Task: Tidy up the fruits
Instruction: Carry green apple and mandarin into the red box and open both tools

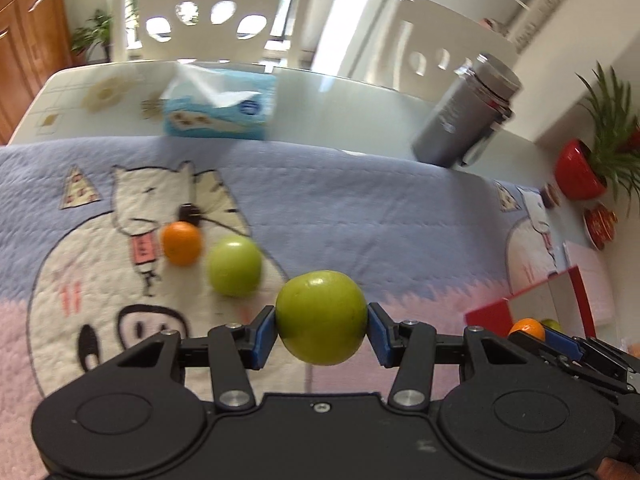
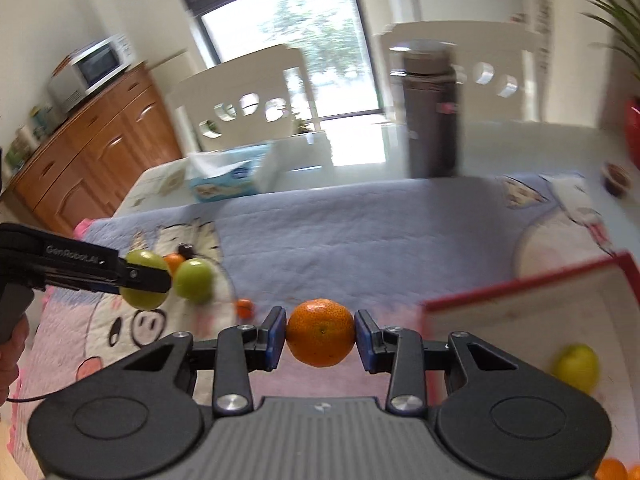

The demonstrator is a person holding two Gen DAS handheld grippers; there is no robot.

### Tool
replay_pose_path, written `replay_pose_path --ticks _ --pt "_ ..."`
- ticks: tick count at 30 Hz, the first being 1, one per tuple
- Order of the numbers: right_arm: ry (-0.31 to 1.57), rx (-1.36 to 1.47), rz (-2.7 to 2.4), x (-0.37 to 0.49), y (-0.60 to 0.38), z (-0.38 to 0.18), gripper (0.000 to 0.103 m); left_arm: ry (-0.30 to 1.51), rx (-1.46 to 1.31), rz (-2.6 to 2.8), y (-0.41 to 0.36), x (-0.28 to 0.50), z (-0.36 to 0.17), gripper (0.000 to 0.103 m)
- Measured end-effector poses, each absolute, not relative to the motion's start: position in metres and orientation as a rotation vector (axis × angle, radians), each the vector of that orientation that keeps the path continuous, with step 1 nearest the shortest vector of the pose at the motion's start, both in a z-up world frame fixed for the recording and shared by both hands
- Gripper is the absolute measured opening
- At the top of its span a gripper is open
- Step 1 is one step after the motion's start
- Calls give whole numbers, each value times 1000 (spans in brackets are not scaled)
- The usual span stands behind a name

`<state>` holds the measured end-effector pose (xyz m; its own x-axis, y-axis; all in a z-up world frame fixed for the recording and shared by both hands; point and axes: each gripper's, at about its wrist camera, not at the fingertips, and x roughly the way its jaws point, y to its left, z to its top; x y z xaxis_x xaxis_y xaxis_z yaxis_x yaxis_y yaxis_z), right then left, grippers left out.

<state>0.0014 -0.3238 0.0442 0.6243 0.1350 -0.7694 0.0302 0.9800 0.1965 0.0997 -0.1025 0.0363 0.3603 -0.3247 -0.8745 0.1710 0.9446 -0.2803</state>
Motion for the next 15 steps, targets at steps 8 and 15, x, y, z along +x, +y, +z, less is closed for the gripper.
replay_pose_path --ticks 8,15 --pt "866 282 -110 -39 -398 45 39 1171 -113 -435 -165 99 40 56" --pt "845 359 -246 -75 -459 42 39 1175 -61 -561 -231 92 45 56"
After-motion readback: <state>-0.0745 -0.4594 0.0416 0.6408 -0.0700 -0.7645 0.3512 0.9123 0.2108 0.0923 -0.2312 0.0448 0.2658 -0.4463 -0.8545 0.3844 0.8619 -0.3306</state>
